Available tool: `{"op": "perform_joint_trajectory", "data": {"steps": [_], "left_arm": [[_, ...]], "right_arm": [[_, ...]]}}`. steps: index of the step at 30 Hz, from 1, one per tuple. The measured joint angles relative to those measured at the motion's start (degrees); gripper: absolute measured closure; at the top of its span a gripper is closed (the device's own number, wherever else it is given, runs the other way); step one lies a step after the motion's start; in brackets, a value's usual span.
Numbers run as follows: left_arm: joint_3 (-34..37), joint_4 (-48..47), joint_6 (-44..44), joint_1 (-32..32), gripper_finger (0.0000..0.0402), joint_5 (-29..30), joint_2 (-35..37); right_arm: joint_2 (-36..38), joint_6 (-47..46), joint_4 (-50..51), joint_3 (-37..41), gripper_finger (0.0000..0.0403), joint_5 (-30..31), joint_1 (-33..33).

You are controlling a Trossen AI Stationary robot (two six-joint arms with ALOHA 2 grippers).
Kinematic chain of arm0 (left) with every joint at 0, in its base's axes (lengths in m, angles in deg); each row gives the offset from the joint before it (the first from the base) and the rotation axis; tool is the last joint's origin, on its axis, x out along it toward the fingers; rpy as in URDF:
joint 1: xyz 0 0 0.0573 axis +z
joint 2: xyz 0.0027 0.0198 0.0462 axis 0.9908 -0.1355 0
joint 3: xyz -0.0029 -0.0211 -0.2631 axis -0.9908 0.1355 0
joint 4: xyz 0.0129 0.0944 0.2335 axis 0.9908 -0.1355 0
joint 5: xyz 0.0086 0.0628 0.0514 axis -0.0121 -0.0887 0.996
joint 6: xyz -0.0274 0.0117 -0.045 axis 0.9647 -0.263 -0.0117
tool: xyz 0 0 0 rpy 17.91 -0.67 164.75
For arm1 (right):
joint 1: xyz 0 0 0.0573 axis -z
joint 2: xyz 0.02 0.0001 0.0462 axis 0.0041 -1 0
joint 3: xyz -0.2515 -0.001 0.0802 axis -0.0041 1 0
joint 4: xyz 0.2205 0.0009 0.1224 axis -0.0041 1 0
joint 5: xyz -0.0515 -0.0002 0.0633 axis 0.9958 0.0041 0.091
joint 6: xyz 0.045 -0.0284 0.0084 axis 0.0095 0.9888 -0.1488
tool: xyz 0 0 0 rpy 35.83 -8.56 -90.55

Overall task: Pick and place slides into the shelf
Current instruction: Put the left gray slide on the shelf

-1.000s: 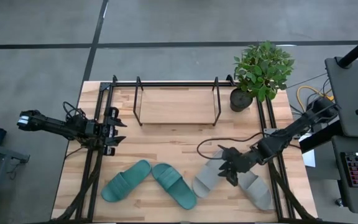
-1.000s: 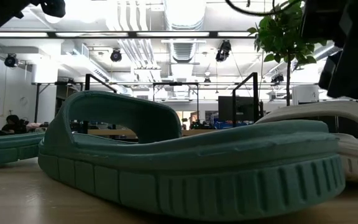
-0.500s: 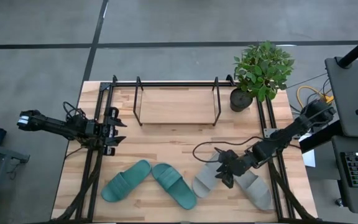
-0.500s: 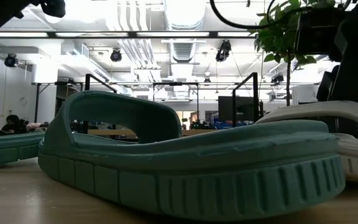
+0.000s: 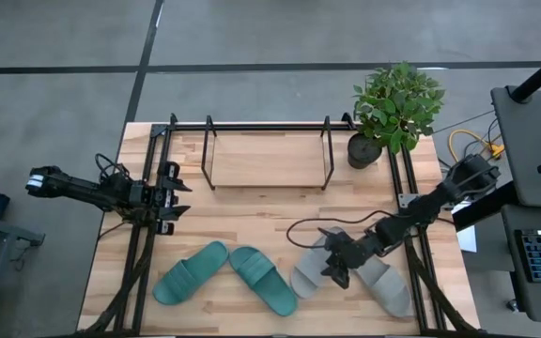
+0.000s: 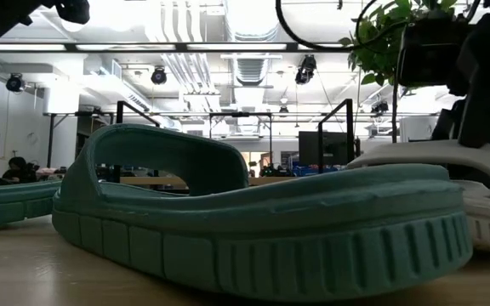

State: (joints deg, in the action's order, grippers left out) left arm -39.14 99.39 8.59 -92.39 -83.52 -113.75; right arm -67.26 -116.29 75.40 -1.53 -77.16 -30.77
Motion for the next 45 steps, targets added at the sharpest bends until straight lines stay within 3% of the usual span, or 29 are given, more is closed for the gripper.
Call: {"op": "perform_joint_trajectory", "data": {"steps": [5,12,27,34,45], "left_arm": [[0.09,0.00,0.00,0.00,0.0237,0.10,-0.02],[0.11,0.01,0.01,0.02,0.0237,1.05,0.02],[0.35,0.00,0.00,0.04,0.0237,1.75,0.04],[0.42,0.02,0.00,0.04,0.0237,1.75,0.02],[0.44,0.04,0.00,0.04,0.0237,1.75,-0.04]], "right_arm": [[-0.27,0.11,-1.13,-0.02,0.0285,-0.08,0.88],[-0.25,2.00,-1.20,-0.08,0.0384,0.04,0.92],[3.86,6.91,-5.67,0.02,0.0393,0.91,3.36],[8.36,11.48,-7.76,0.02,0.0393,8.53,5.30],[10.39,20.79,-9.43,-5.55,0.0394,11.05,5.56]]}}
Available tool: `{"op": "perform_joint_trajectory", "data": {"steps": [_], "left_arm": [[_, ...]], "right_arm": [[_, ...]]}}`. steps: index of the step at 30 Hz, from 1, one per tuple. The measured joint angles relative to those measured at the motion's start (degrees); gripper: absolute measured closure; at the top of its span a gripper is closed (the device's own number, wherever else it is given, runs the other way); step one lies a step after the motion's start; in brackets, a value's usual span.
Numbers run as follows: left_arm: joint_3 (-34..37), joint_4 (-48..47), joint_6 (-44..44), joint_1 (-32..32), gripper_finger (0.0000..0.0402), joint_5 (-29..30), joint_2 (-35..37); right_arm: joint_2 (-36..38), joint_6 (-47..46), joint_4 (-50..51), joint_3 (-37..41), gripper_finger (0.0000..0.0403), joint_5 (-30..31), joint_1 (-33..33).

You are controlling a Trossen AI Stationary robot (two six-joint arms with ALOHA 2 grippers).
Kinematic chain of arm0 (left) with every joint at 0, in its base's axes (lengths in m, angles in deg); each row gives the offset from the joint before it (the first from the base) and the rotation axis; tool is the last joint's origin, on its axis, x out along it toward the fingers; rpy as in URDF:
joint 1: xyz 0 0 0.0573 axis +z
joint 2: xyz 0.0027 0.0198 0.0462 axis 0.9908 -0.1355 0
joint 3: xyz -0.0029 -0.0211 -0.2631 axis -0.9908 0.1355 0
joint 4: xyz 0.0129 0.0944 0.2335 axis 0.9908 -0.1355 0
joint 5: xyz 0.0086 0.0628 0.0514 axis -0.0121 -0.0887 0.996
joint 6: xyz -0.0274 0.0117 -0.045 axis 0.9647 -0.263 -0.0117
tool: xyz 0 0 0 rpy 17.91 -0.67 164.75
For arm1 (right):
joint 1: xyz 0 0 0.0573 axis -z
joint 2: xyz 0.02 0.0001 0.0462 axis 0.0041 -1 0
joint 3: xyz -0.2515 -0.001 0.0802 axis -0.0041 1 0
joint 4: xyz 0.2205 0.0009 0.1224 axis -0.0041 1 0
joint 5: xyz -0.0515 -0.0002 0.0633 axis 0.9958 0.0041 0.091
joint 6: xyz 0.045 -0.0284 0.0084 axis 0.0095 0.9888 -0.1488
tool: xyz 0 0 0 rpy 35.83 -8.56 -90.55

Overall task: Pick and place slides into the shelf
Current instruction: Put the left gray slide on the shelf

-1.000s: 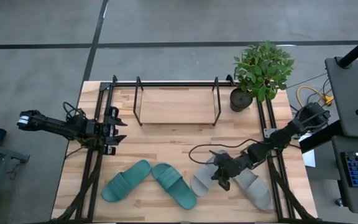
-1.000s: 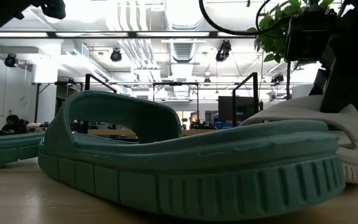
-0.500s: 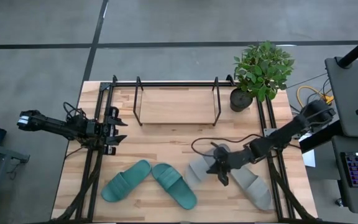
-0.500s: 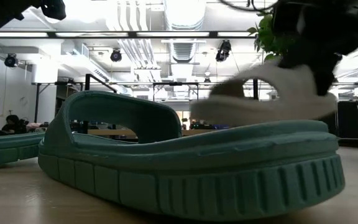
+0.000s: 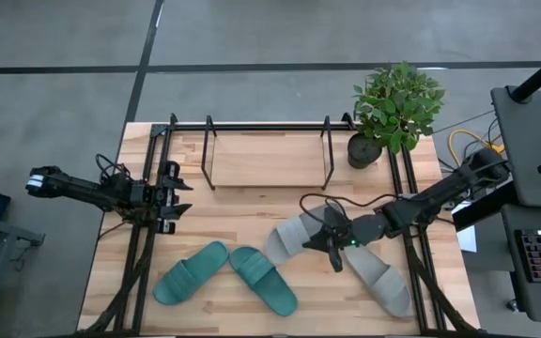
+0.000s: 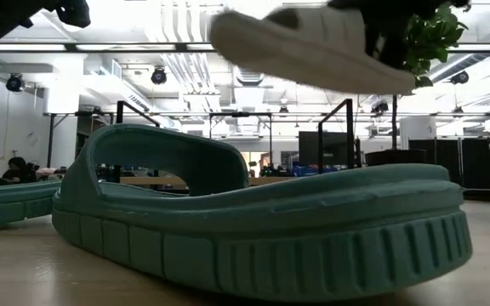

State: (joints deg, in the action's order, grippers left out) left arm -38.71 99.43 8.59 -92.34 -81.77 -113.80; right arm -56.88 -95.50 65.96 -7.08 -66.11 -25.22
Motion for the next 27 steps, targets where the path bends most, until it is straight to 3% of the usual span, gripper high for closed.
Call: {"op": "perform_joint_trajectory", "data": {"steps": [14,27], "left_arm": [[0.02,-0.02,0.00,-0.03,0.0237,0.02,-0.01],[-1.03,0.09,-0.02,0.02,0.0237,0.19,-0.04]], "right_arm": [[-3.25,20.16,0.87,-11.02,0.0391,3.00,0.00],[-3.27,20.68,7.33,-13.53,0.0391,4.47,0.66]]}}
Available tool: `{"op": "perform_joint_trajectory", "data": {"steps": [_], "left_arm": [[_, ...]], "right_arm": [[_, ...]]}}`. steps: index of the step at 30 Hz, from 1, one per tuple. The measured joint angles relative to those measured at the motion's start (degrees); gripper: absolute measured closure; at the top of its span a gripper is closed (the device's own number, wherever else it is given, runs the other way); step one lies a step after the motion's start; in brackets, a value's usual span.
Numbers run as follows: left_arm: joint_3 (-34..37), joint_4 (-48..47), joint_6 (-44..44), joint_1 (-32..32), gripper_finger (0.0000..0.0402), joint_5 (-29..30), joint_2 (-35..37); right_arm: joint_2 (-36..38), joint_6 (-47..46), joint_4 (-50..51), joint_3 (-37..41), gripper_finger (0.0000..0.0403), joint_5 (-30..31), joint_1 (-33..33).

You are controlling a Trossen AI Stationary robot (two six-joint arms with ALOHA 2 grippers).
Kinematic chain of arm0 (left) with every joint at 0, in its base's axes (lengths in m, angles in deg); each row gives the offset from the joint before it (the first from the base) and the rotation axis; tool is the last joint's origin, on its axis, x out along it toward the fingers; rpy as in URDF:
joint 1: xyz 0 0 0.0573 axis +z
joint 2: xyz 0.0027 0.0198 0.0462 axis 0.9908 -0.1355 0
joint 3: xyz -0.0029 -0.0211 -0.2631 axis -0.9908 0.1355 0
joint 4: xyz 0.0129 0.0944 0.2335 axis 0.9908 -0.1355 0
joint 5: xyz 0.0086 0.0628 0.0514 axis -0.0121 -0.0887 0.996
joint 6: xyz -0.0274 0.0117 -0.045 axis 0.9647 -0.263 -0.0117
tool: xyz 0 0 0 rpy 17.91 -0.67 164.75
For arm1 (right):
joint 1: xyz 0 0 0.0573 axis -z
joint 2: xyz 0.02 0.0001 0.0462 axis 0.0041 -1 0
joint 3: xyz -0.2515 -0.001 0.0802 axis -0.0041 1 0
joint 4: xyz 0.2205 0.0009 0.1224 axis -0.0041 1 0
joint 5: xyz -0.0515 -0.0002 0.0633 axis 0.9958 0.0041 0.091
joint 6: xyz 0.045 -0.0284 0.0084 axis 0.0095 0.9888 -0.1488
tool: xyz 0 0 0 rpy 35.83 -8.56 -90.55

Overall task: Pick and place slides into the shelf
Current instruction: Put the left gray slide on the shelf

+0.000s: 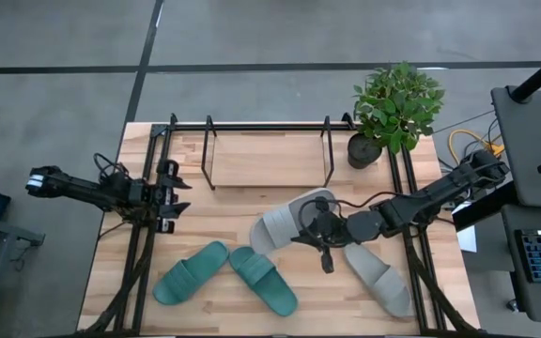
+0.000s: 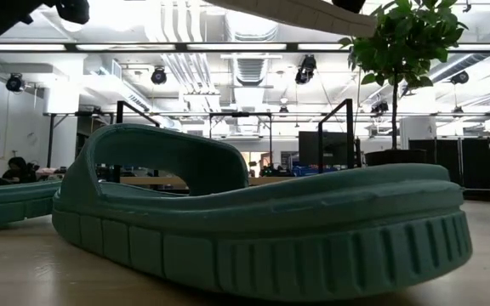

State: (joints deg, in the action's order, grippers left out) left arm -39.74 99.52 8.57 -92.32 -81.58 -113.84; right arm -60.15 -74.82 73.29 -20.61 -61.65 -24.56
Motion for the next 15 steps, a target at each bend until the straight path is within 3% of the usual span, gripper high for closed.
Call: {"op": "perform_joint_trajectory", "data": {"steps": [7,15], "left_arm": [[-2.84,-0.09,-3.43,-0.08,0.0237,-0.40,-4.49],[-10.63,0.14,-10.57,-0.13,0.0237,-0.39,-18.61]], "right_arm": [[-0.02,-0.03,0.56,0.00,0.0390,1.50,0.42],[0.52,0.29,4.34,-0.65,0.0390,1.47,1.45]]}}
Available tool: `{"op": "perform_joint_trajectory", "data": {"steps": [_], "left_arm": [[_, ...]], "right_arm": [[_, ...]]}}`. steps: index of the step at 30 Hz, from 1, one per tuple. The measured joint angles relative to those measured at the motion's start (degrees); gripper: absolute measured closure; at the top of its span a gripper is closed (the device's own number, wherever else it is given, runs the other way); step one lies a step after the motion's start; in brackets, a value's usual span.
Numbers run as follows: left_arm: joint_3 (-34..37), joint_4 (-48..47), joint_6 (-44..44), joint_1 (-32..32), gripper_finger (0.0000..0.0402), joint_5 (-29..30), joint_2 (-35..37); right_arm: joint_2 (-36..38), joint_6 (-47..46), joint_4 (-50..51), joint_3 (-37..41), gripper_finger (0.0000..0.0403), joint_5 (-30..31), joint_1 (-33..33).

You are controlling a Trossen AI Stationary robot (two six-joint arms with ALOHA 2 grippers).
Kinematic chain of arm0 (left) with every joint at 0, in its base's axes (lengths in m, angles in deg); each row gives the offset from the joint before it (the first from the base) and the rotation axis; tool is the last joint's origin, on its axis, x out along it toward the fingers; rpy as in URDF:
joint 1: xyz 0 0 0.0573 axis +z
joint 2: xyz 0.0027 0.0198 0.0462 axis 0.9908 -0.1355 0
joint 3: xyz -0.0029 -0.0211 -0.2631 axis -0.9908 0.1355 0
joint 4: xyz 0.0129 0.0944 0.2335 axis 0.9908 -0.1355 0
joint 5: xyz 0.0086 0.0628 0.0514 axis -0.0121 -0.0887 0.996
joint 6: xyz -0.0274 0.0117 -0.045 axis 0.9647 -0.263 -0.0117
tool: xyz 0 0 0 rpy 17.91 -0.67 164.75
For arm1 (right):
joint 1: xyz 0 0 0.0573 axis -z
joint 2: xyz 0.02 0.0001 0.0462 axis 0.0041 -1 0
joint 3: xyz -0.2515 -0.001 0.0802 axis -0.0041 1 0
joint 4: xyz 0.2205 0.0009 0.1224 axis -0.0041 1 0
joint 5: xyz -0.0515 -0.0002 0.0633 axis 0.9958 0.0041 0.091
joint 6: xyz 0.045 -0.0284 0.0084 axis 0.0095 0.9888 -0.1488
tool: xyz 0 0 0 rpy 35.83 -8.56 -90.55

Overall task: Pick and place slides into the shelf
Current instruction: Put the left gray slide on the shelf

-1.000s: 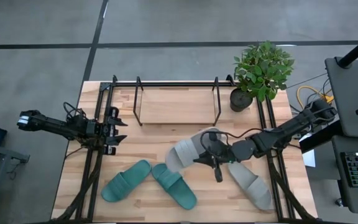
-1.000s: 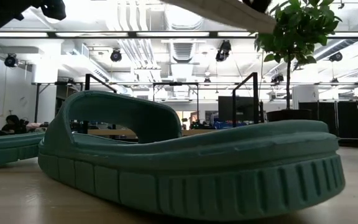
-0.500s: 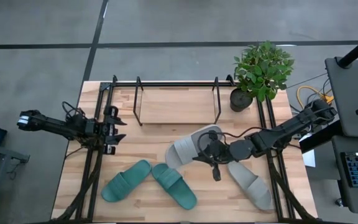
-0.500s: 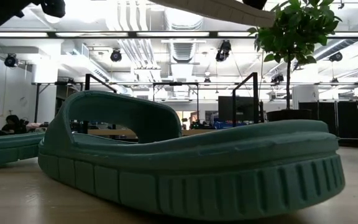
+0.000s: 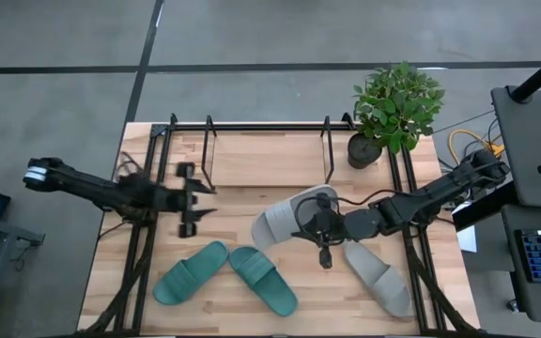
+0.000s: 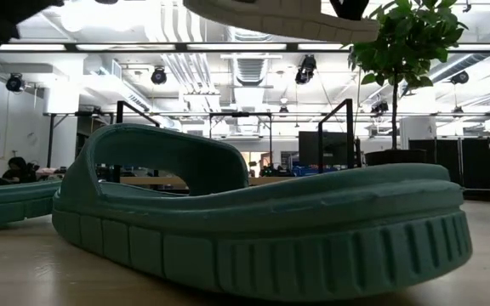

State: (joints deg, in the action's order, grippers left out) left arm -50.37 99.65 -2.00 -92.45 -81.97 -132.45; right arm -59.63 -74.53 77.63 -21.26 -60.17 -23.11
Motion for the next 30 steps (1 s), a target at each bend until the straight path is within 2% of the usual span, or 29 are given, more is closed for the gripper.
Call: {"op": "perform_joint_trajectory", "data": {"steps": [6,10,17,22,27,30], "left_arm": [[-5.32,0.15,-7.41,-0.09,0.0237,0.07,-10.03],[-8.04,-0.72,-14.58,-0.80,0.0237,4.22,-14.14],[-11.03,-0.61,-29.50,-2.79,0.0237,15.27,-17.07],[-12.24,-0.20,-38.86,-4.26,0.0237,18.53,-18.04],[-12.71,0.07,-45.70,-5.50,0.0237,25.10,-17.70],[-12.71,-0.34,-50.22,-5.53,0.0237,26.24,-17.86]], "right_arm": [[1.11,-3.79,8.35,-3.08,0.0390,0.46,1.35],[1.56,-4.52,13.08,-5.59,0.0390,2.54,1.28],[3.37,-5.97,24.22,-12.48,0.0390,6.33,1.44],[3.44,-5.62,28.94,-16.50,0.0390,7.76,1.36],[3.47,-5.43,34.79,-20.95,0.0390,11.22,1.50],[3.50,-5.24,35.25,-22.65,0.0390,11.89,1.74]]}}
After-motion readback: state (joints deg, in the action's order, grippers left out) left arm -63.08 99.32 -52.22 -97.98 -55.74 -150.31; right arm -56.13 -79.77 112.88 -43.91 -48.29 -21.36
